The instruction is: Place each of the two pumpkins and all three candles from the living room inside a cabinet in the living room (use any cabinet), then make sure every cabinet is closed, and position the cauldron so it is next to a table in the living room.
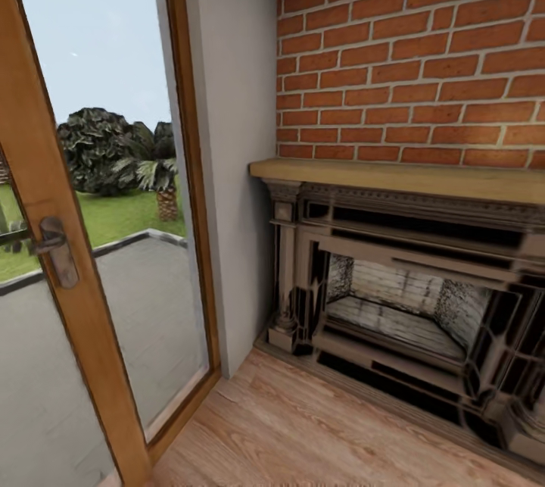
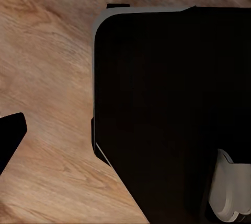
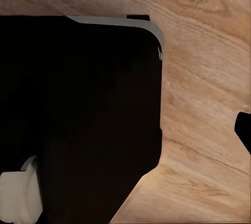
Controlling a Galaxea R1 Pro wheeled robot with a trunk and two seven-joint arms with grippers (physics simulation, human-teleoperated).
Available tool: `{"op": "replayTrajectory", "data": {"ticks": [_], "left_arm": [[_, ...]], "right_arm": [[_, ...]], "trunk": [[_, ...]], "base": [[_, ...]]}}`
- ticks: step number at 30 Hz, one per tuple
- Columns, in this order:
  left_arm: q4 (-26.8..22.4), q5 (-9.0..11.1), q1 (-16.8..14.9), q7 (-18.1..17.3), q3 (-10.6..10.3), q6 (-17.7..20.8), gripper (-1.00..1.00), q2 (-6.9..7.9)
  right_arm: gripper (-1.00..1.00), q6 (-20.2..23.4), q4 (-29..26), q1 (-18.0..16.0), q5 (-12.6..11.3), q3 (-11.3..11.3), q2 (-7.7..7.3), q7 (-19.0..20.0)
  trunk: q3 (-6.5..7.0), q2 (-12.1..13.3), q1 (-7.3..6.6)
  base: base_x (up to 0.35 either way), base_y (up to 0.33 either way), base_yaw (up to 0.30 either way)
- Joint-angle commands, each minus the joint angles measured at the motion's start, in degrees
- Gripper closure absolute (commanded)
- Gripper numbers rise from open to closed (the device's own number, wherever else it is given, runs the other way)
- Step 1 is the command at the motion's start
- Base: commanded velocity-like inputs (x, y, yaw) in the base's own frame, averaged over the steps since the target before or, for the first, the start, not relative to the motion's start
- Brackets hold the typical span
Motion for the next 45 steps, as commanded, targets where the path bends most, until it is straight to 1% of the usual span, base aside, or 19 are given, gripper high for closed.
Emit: {"op": "replayTrajectory", "data": {"ticks": [1, 15, 45], "left_arm": [[-0.01, 0.14, -0.01, -0.01, 0.04, -0.15, -1.00, 0.00], [-0.01, 0.14, 0.01, -0.02, 0.04, -0.15, -1.00, 0.00], [-0.01, 0.14, -0.01, -0.02, 0.06, -0.15, -1.00, 0.00]], "right_arm": [[-1.00, -0.21, 0.07, -0.06, 0.01, -0.01, 0.00, 0.04], [-1.00, -0.21, 0.05, -0.06, -0.06, -0.02, 0.00, 0.04], [-1.00, -0.21, 0.07, -0.06, -0.08, -0.02, 0.00, 0.04]], "trunk": [[-0.09, -0.07, -0.02], [-0.09, -0.07, -0.02], [-0.02, -0.07, -0.02]], "base": [[-0.247, 0.028, -0.293], [-0.170, 0.081, -0.293], [-0.005, 0.003, -0.295]]}}
